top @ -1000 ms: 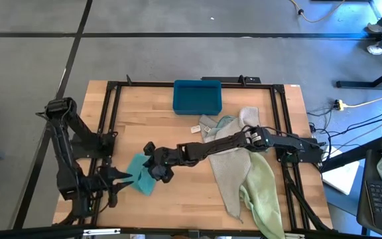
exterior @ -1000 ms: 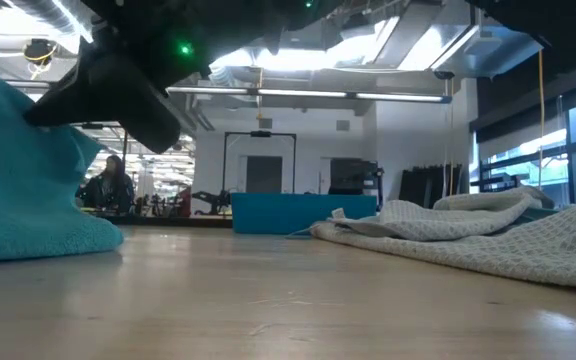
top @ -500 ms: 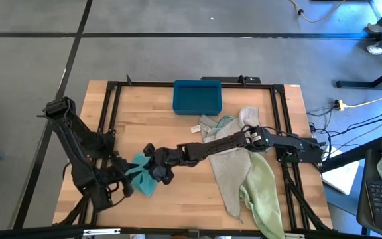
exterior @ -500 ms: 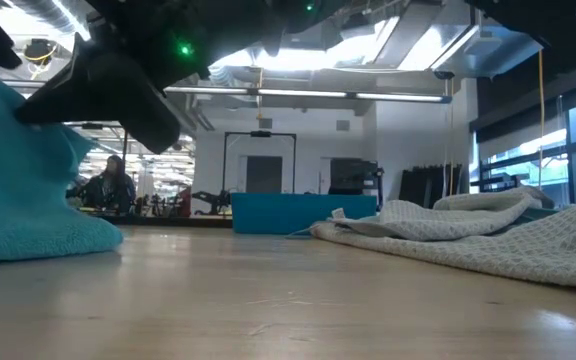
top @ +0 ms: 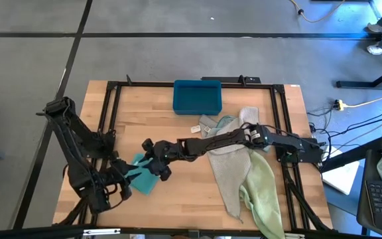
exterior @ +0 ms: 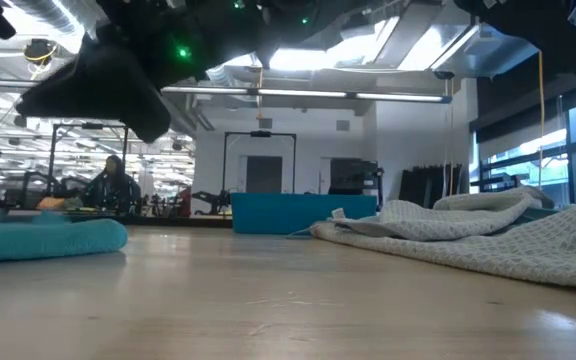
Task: Fold microfiber towels
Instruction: Fold the blue towel, then put the folded blue towel into the blue bin
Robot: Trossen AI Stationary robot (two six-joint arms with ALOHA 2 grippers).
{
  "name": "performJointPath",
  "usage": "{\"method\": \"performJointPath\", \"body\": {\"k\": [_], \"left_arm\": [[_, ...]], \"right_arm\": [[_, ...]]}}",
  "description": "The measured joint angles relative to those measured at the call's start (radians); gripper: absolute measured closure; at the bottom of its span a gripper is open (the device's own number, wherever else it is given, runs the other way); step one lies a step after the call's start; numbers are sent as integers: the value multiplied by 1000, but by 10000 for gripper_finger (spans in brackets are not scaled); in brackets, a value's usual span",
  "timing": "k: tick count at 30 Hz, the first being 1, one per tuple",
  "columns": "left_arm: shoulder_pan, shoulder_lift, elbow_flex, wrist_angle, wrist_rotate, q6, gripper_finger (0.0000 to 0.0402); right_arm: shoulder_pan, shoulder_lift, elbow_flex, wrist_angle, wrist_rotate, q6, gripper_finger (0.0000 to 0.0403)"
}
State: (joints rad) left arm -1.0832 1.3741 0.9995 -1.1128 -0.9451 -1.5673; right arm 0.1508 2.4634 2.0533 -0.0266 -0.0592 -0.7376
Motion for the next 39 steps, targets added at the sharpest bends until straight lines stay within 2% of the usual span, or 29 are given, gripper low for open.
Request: {"method": "performJointPath", "body": {"k": [4,8,12,17,20,22,25,34,39], "left_arm": [[0,0,3,-8,53,7,280],[0,0,1,-41,138,-1,280],[-11,0,1,-108,173,-41,280],[-44,0,-53,-185,177,-248,280],[-65,0,-141,-91,184,-371,280],[-78,0,-187,15,220,-370,280],[-84,0,-215,96,304,-239,280],[51,0,-213,105,532,457,280],[86,0,-213,147,555,748,280]], "right_arm": [[7,-1,0,15,-3,0,242],[17,-1,0,-43,94,0,225],[35,-1,0,-133,210,5,222],[68,-11,0,-297,292,103,222],[86,-22,-1,-401,291,224,222],[97,-34,-1,-488,290,306,221],[112,-43,-1,-548,279,405,221],[149,-44,-1,-631,275,526,221],[162,-44,-7,-664,276,586,221]]}}
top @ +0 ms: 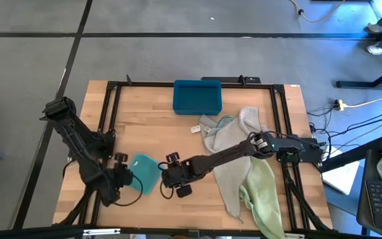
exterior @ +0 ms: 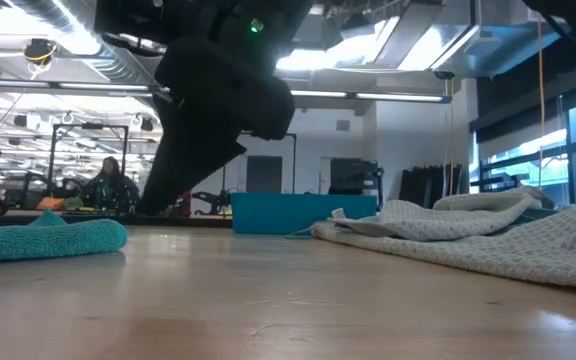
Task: Fold microfiber towels
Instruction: Put the folded blue towel into the blue bin
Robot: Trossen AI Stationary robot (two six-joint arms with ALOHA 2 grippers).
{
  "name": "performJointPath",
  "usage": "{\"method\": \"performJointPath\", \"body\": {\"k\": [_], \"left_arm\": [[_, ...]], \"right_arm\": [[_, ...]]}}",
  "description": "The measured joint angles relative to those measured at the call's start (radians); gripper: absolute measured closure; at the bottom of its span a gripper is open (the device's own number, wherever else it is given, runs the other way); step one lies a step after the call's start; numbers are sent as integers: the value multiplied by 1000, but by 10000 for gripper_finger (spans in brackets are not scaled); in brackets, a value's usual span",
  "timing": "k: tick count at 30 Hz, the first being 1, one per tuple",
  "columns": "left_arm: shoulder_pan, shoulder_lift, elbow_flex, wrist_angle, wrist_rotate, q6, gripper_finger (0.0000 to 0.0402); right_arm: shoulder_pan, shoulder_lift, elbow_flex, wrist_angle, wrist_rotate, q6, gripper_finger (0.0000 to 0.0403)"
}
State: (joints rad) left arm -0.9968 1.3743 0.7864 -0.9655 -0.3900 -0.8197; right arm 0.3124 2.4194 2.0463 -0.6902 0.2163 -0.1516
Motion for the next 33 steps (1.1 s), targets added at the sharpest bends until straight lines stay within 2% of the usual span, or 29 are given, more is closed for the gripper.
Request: {"method": "performJointPath", "body": {"k": [10,18,25,33], "left_arm": [[67,2,0,85,35,219,280],[74,66,0,217,56,291,280],[51,122,0,243,59,383,280],[20,123,5,249,57,387,280]], "right_arm": [[13,0,-55,-11,1,102,221],[49,0,-58,-37,1,152,223],[66,0,-57,-80,3,185,250],[68,0,-49,-116,4,225,279]]}}
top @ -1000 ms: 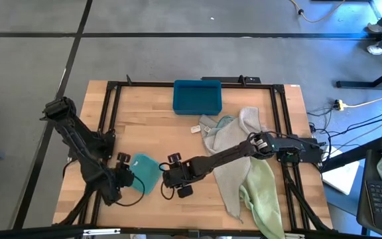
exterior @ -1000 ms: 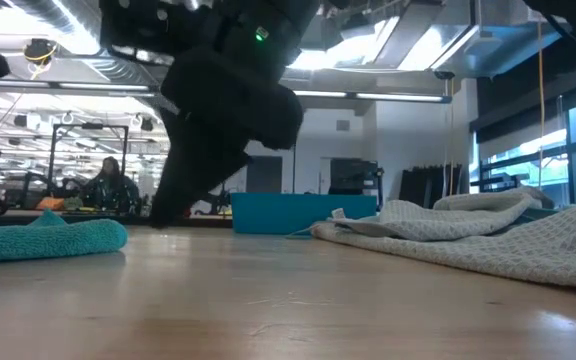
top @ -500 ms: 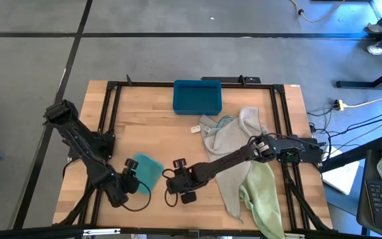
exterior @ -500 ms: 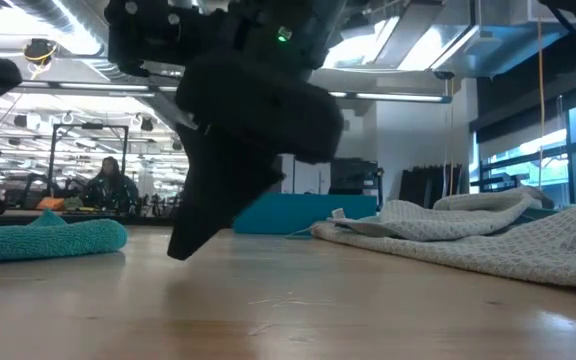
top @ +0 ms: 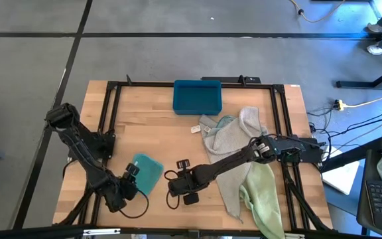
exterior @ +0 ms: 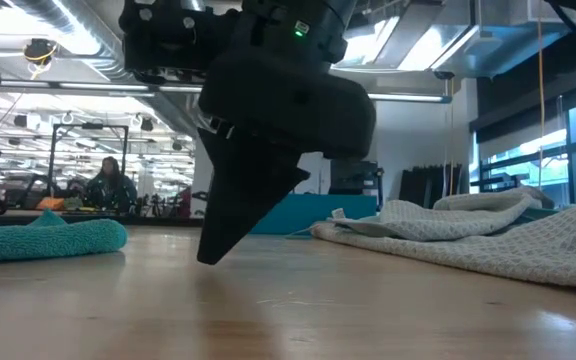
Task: Fold microfiber towels
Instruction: Put the folded blue towel into the blue bin
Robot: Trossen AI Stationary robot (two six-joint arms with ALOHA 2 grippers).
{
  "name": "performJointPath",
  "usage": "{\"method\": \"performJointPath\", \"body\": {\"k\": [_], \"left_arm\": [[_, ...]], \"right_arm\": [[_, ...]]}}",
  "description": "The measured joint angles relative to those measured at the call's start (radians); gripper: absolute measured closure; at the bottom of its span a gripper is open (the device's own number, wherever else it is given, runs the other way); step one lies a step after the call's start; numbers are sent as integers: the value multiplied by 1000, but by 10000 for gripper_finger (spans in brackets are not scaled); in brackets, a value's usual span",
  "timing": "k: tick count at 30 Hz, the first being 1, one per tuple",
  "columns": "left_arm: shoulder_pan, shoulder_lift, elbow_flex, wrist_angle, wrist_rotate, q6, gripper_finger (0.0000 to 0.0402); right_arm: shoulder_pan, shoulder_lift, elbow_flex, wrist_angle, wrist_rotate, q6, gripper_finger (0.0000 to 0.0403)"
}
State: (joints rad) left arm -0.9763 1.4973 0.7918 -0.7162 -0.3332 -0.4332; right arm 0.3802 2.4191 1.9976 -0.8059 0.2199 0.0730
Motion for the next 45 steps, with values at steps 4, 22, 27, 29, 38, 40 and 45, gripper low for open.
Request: {"method": "performJointPath", "body": {"k": [4,22,27,29,38,40,45], "left_arm": [[0,22,-18,-5,-7,1,280],[33,31,-6,-14,29,24,171],[49,36,-32,23,60,12,163],[50,45,-48,47,85,-10,163],[34,77,-55,46,24,-28,168],[32,78,-55,35,11,-29,179],[32,81,-56,12,-10,-39,247]], "right_arm": [[0,0,0,1,20,2,286],[1,1,0,20,23,-17,288],[4,1,-5,28,25,-24,288],[4,1,-6,21,24,-24,288],[4,2,-7,28,24,-26,288],[4,2,-7,28,24,-26,288],[4,2,-7,28,24,-27,288]]}}
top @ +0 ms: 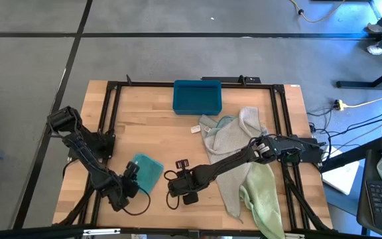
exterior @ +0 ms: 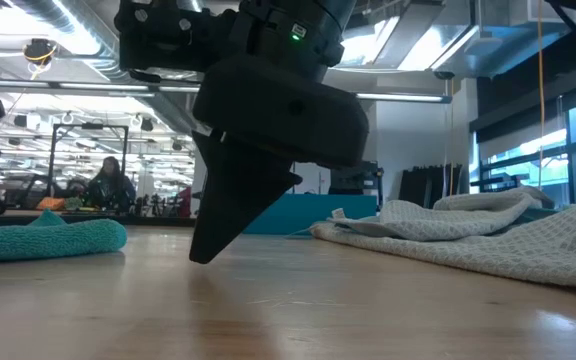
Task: Fold microfiber towels
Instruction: Put the folded blue towel into the blue bin
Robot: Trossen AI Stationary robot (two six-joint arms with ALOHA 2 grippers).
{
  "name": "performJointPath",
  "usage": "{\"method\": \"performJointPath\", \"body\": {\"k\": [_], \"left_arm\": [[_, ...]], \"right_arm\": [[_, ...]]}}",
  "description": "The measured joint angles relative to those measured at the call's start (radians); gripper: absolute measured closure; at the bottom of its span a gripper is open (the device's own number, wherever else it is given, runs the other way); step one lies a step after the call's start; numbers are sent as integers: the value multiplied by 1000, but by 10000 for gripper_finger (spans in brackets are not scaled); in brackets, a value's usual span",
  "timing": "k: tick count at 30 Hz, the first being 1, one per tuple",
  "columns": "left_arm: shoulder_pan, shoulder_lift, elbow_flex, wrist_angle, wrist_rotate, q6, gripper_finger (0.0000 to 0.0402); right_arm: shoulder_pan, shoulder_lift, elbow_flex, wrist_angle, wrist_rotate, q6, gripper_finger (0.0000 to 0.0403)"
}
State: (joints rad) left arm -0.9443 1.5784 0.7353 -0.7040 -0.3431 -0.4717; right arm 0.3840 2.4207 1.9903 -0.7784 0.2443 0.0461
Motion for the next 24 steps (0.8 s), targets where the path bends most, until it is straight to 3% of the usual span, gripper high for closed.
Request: {"method": "performJointPath", "body": {"k": [9,15,24], "left_arm": [[6,3,-1,-4,1,0,391],[15,8,89,-78,-19,-1,399],[29,1,277,-250,-160,-66,401]], "right_arm": [[0,0,0,0,0,-5,288],[0,1,9,-22,15,-6,288],[54,-20,144,-89,268,-148,288]]}}
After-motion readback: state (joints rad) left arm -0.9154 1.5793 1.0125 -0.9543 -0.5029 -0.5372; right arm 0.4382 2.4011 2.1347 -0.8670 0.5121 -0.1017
